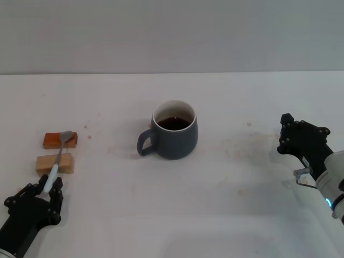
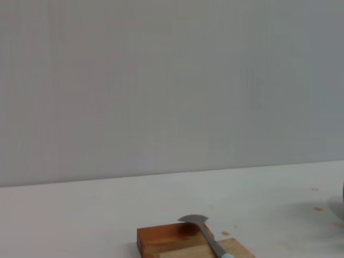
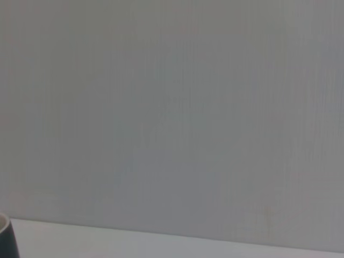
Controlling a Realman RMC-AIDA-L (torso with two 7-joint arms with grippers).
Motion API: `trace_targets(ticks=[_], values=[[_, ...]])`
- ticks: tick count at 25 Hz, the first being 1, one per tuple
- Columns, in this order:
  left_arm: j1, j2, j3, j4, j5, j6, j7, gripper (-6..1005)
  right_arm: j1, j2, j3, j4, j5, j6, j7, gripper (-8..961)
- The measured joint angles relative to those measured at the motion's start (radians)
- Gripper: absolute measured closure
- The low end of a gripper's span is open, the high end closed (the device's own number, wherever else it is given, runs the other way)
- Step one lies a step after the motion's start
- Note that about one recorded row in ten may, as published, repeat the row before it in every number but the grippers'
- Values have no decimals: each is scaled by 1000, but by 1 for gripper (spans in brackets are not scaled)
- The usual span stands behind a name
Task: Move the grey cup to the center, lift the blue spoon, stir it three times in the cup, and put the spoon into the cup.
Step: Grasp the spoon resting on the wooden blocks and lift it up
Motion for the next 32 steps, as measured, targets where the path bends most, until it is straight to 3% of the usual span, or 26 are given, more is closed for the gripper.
trace_targets(ticks=[19, 32], values=[[1, -1, -3, -4, 0, 15, 20, 820, -8, 0, 0, 0, -1, -6, 0, 955], [9, 2, -5, -4, 0, 107, 23, 821, -5, 0, 0, 0, -1, -6, 0, 955]])
